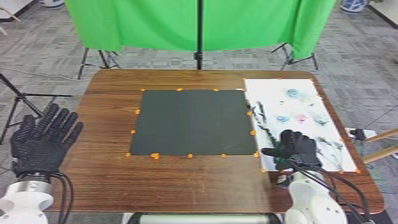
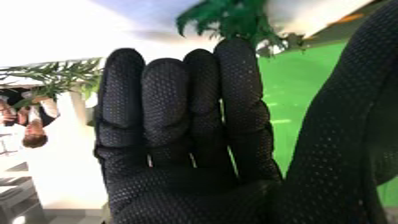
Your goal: Arrange flowers
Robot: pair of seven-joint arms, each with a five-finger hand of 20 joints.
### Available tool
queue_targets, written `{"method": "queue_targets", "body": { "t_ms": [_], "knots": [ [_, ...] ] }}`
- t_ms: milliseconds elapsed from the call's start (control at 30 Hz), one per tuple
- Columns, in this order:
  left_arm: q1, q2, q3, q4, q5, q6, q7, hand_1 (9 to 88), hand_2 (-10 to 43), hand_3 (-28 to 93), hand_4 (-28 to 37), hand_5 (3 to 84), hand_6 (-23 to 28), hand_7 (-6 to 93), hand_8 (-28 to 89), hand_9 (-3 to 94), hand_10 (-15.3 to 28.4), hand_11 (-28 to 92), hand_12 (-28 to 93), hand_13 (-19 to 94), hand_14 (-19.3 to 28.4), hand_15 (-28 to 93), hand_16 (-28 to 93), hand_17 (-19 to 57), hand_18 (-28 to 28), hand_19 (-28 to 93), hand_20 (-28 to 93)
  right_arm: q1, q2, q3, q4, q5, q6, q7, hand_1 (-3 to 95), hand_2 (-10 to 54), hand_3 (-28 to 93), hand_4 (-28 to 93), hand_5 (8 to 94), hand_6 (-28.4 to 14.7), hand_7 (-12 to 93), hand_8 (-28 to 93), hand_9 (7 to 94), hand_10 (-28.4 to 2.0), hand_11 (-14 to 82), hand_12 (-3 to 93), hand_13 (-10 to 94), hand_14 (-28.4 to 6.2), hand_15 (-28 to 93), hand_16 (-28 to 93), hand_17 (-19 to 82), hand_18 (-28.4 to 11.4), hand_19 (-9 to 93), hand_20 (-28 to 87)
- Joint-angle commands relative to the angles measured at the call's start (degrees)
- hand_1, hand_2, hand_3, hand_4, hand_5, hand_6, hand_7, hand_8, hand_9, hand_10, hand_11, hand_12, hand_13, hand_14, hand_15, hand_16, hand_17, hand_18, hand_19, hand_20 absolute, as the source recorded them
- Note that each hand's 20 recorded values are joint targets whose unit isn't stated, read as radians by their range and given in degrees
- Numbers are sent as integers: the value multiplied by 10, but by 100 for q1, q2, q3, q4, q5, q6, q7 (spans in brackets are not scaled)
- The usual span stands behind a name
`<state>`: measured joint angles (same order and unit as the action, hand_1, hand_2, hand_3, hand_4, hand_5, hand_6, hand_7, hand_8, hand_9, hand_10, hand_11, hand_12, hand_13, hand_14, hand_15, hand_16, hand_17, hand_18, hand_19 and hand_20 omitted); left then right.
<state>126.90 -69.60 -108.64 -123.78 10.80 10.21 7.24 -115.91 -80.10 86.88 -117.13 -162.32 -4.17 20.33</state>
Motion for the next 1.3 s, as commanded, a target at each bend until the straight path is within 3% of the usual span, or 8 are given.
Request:
{"method": "queue_targets", "body": {
  "t_ms": [33, 233, 567, 667, 700, 800, 1133, 1300],
  "knots": [
    [69, -37, 50, 41, -79, -28, -71, 297, 123, 711, -283, 451, 80, 109, -79, 374, 138, 154, 127, 277, 143, 314, -44, -33, 125, 262, 138, -408, -160, -174, 1121, -138, -150, 0, 946, -95, -283, 365, 600, -6, 609, 92, 609, -134, 429, 510, 527, -143, 680, 429, 289, -223, 779, 300],
    [48, -37, 65, 53, -80, -32, -95, 297, 124, 711, -283, 451, 81, 109, -79, 374, 138, 154, 128, 278, 144, 316, -45, -33, 125, 263, 138, -431, -228, -108, 1281, -182, -250, 45, 946, -95, -277, 561, 644, 8, 634, 121, 684, -111, 344, 519, 601, -90, 580, 490, 341, -207, 792, 316],
    [76, -75, 24, 43, -83, -85, -130, 302, 115, 713, -283, 451, 81, 109, -79, 374, 138, 154, 129, 279, 144, 318, -45, -33, 126, 264, 139, -541, -250, -45, 1367, -344, -247, -183, 946, -95, -121, 522, 653, 3, 646, 143, 767, -81, 222, 528, 660, -60, 515, 512, 329, -204, 932, 232],
    [80, -63, 27, 45, -95, -98, -125, 312, 103, 713, -282, 451, 81, 109, -78, 374, 137, 154, 129, 279, 142, 316, -45, -33, 126, 263, 138, -549, -195, -77, 1315, -172, -57, -122, 946, -95, -47, 467, 649, 3, 645, 157, 758, -85, 210, 549, 653, -68, 517, 525, 319, -202, 932, 256],
    [64, -61, 29, 51, -93, -88, -144, 314, 101, 713, -282, 451, 81, 109, -78, 374, 137, 154, 129, 279, 142, 316, -44, -33, 126, 263, 138, -557, -171, -99, 1278, -92, 22, -42, 826, -95, 337, 181, 640, 3, 647, 143, 737, -91, 225, 539, 629, -83, 553, 482, 312, -205, 932, 253],
    [50, -47, 39, 58, -111, -79, -147, 316, 101, 712, -283, 451, 81, 109, -78, 374, 137, 155, 129, 280, 143, 318, -44, -33, 127, 264, 139, -576, -98, -105, 1221, 0, 300, -5, 707, -95, 781, -228, 628, 4, 609, 132, 725, -93, 198, 526, 614, -72, 517, 490, 291, -188, 932, 239],
    [67, -54, 43, 44, -151, -88, -182, 314, 107, 708, -283, 450, 81, 111, -79, 374, 139, 156, 129, 280, 144, 321, -44, -33, 127, 266, 139, -600, -21, -138, 951, 407, 319, 227, 679, -94, 810, -211, 636, 0, 577, 113, 729, -98, 188, 499, 622, -68, 483, 455, 296, -189, 932, 215],
    [73, -66, 28, 36, -139, -89, -170, 312, 112, 707, -283, 451, 81, 112, -79, 375, 139, 158, 130, 280, 144, 323, -44, -33, 127, 266, 139, -801, 145, -224, 506, 797, 982, 534, 588, -95, 825, -211, 523, -24, 621, 53, 628, -132, 253, 412, 560, -85, 530, 399, 305, -198, 904, 185]
  ]
}}
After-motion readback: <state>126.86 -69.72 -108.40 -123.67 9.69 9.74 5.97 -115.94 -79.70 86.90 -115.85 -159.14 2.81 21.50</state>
